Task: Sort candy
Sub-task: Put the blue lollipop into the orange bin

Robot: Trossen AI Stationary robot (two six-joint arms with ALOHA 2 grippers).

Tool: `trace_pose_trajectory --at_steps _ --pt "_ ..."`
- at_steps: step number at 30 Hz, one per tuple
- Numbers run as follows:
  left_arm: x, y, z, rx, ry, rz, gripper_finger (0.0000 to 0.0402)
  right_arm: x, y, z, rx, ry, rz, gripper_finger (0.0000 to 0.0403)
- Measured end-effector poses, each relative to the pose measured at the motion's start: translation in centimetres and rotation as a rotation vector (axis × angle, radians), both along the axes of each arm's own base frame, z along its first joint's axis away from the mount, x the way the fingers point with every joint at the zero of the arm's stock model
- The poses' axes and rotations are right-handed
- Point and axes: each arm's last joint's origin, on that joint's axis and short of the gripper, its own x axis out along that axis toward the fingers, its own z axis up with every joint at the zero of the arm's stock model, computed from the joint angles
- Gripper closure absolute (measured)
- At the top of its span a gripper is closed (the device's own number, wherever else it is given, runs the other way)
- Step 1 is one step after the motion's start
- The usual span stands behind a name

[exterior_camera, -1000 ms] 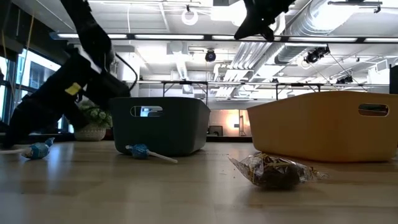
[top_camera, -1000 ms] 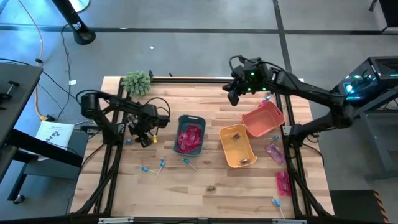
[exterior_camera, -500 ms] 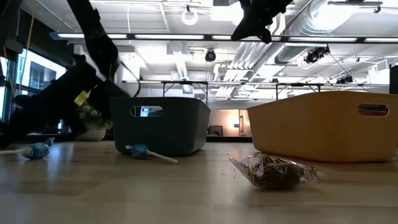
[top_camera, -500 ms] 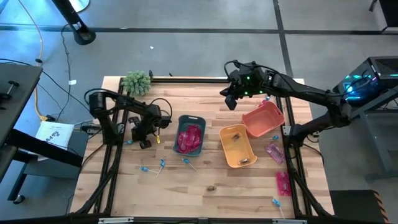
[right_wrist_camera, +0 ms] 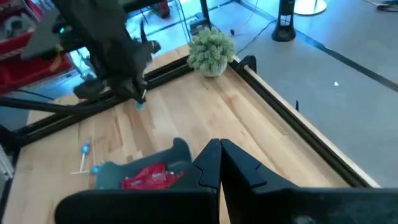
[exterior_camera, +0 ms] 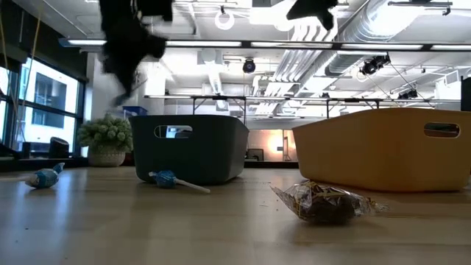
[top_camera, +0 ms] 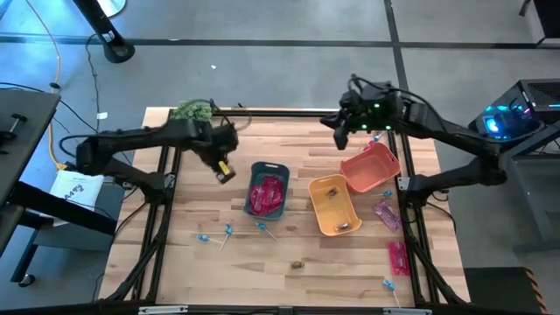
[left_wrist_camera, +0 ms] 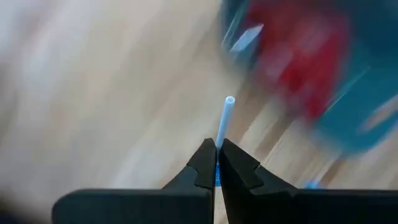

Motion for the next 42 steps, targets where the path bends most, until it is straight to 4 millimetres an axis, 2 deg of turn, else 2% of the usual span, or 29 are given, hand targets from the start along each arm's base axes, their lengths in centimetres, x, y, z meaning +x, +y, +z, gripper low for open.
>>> trace_pose_trajectory --at_steps 3,6,9,15,18,21,24,29,32,36,39,42 --pt "2.3 0.1 2.8 0.084 -0.258 -0.058 0.0401 -0.8 0.3 0.1 0.03 0.017 -0.012 0.0402" --pt "5.2 0.1 3.7 0.162 -0.451 -0.151 0.0401 -1.2 0.4 -0.1 0.056 0.044 -0.023 0.0402" --pt "8.7 0.3 2.8 0.198 -0.579 -0.203 0.0401 -1.5 0.5 0.2 0.027 0.03 -0.064 0.0402" --pt "15.7 0.6 -1.1 0.172 -0.859 -0.244 0.0401 -3.0 0.5 1.2 -0.012 -0.011 -0.277 0.0402" --pt "17.6 0.7 -2.8 0.134 -0.95 -0.207 0.0401 -3.8 0.4 0.2 0.112 0.054 -0.395 0.0402" --pt "17.7 0.6 -2.9 0.061 -0.971 -0.188 0.0401 -4.5 0.6 -1.7 0.263 0.228 -0.49 0.0402" --pt "16.6 0.5 -1.0 0.041 -0.991 -0.241 0.0401 -4.9 0.8 -3.6 0.359 0.435 -0.569 0.0402" --pt "12.7 0.3 4.4 0.166 -1.042 -0.315 0.0401 -4.3 0.9 -6.3 0.482 0.743 -0.596 0.0402" --pt "9.2 0.1 8.2 0.311 -1.071 -0.296 0.0401 -3.0 0.8 -7.9 0.509 0.902 -0.59 0.0402" --pt "3.8 -0.7 12.5 0.521 -1.092 -0.257 0.0401 -0.1 0.7 -10.3 0.524 0.992 -0.482 0.0402" --pt "-0.1 -1.3 14.6 0.599 -1.101 -0.199 0.0401 2.0 0.7 -12.5 0.474 1.069 -0.412 0.0403" --pt "-3.4 -1.9 15.8 0.627 -1.115 -0.149 0.0401 2.9 0.3 -14.1 0.409 1.166 -0.429 0.0403"
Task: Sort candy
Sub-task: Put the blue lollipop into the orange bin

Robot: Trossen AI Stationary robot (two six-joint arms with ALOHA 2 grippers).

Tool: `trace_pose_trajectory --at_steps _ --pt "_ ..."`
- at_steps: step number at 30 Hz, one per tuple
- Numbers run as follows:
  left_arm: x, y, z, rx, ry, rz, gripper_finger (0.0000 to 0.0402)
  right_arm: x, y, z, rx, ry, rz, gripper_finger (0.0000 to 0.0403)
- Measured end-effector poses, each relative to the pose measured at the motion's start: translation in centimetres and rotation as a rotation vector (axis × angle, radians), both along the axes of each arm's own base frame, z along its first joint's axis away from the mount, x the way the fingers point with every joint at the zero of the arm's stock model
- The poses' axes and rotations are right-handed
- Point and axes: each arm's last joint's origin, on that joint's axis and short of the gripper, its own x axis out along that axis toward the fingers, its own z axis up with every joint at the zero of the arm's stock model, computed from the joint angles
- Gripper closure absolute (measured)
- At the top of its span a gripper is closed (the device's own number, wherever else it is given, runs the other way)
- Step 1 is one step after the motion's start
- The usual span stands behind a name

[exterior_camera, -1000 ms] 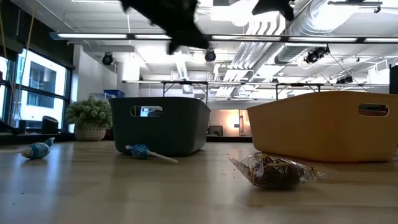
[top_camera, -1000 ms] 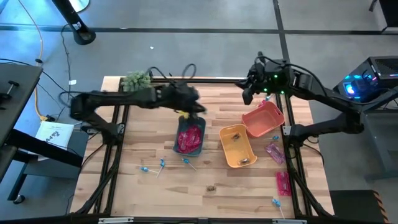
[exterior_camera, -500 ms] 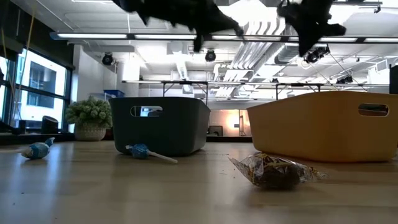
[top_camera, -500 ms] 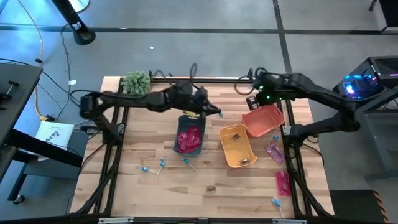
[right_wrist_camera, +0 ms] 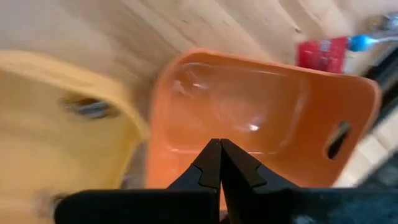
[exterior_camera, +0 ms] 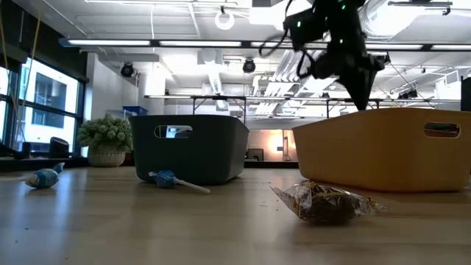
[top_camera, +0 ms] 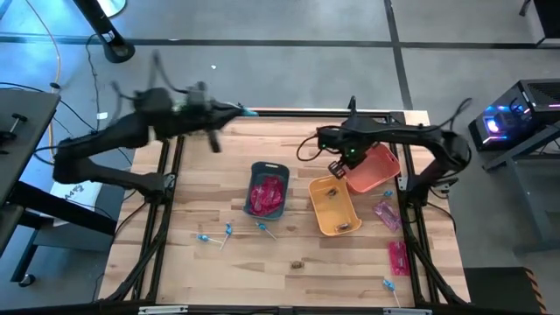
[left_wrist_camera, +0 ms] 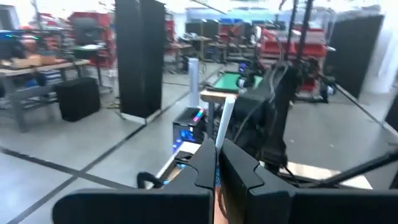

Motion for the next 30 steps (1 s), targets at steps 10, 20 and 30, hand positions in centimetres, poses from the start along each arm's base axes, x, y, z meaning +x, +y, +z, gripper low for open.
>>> trace_pose_trajectory --at_steps 10,20,30 --pt "-4.6 -1.9 0.0 -0.037 0.0 -0.034 0.0401 2.2 -0.2 -3.9 0.144 0.101 0.091 0.0403" --pt "-3.9 -2.2 -1.9 -0.044 0.051 -0.06 0.0401 1.1 1.0 -8.0 0.252 0.092 0.035 0.0403" --pt "-4.0 -2.2 -1.4 -0.036 0.005 -0.06 0.0401 5.1 3.0 -8.3 0.363 -0.324 -0.003 0.0403"
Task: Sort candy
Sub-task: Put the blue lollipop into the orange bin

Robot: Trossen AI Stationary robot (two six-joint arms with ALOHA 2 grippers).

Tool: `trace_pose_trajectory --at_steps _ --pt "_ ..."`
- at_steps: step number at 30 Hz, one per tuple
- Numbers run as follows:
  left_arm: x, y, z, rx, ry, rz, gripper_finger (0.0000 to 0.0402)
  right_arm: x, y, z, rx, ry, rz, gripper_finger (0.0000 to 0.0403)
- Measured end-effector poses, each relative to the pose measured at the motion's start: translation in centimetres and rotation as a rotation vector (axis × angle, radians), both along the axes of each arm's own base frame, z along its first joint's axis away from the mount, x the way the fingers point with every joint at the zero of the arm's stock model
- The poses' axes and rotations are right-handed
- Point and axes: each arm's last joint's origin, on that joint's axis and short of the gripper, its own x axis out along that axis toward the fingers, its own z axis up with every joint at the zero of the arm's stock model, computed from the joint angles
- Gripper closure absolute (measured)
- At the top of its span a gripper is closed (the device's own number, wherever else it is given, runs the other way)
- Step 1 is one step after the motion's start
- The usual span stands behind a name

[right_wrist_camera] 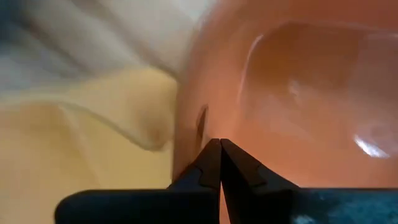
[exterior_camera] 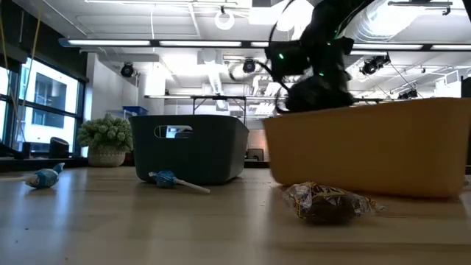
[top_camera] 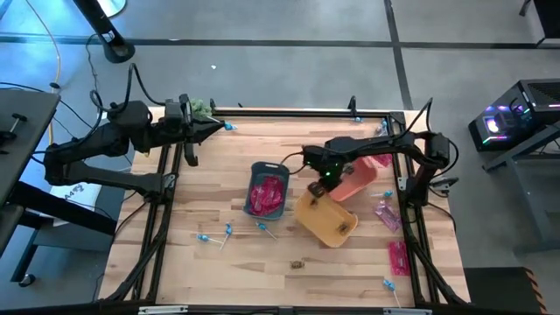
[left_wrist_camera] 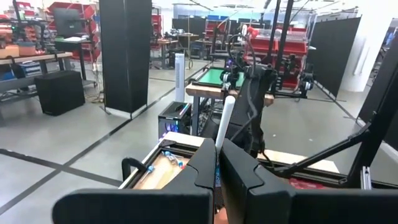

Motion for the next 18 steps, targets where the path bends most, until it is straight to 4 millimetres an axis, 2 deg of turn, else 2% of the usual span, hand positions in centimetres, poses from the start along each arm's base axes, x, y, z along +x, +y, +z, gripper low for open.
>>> trace_pose_trajectory --at_steps 7,10,14,18 --pt "0.2 0.1 -0.1 0.0 0.005 0.04 0.0401 4.0 0.5 1.0 0.037 -0.387 -0.084 0.0403" --pt "0.8 0.2 -0.4 -0.022 0.018 0.046 0.0401 5.0 0.4 1.8 0.03 -0.51 -0.078 0.0403" --pt "3.0 0.5 -1.4 -0.05 0.078 0.034 0.0401 4.2 -0.4 4.4 -0.052 -0.592 -0.079 0.0403" --pt "7.2 0.8 -3.4 -0.073 0.16 -0.026 0.0401 1.6 -1.5 8.5 -0.232 -0.612 -0.107 0.0403"
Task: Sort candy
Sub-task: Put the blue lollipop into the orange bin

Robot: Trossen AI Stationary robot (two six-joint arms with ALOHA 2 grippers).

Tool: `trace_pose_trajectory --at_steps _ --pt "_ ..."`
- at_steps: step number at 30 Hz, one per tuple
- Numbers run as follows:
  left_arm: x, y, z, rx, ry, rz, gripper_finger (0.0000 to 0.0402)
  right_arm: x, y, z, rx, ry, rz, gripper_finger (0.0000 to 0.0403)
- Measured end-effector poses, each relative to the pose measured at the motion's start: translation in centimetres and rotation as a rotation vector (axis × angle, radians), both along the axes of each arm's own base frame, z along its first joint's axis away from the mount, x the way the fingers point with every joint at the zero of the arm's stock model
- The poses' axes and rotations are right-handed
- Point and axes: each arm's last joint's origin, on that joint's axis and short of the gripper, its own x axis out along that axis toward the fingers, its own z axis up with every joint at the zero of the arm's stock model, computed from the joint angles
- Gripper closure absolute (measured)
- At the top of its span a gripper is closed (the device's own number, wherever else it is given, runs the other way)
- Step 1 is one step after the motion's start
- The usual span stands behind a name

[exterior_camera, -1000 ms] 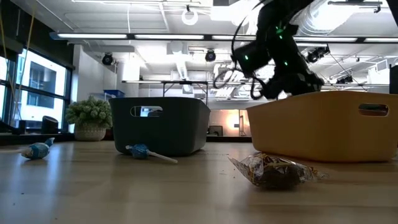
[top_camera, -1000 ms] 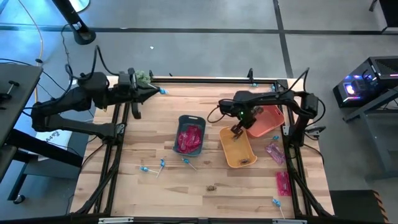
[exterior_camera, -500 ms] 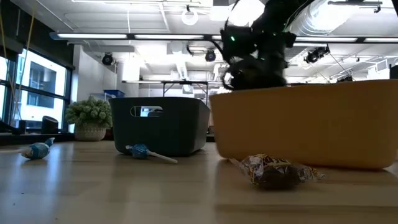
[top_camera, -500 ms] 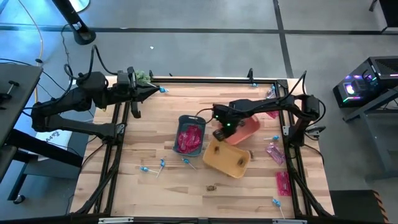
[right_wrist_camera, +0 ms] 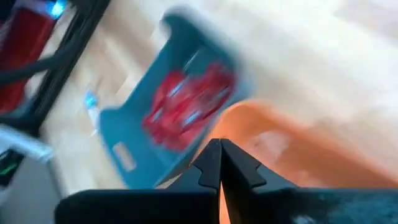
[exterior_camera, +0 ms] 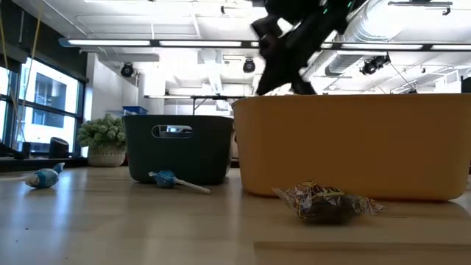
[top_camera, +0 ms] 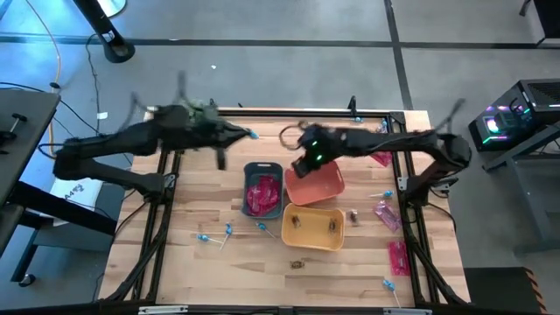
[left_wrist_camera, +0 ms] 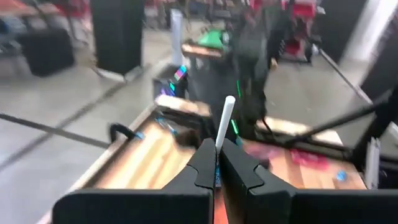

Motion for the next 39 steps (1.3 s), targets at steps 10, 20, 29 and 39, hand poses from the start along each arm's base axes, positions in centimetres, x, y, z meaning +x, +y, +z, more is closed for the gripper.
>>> trace_pose_trajectory --at_steps 10,20,29,39 --pt "12.5 0.6 -10.5 -0.1 0.181 -0.196 0.0401 -10.4 -0.3 9.3 -0.276 -0.093 -0.257 0.0403" --pt "16.7 1.2 -15.9 -0.388 0.25 -0.118 0.0315 -12.8 0.7 10.1 -0.289 -0.066 -0.263 0.0403" --pt "13.1 2.3 -11.8 -0.552 0.294 -0.241 0.0227 -12.5 0.6 9.5 -0.306 -0.021 -0.235 0.0403" --pt "3.3 -6.2 -7.4 -0.485 0.638 -0.096 0.0222 -12.4 0.5 9.2 -0.366 0.013 -0.215 0.0403"
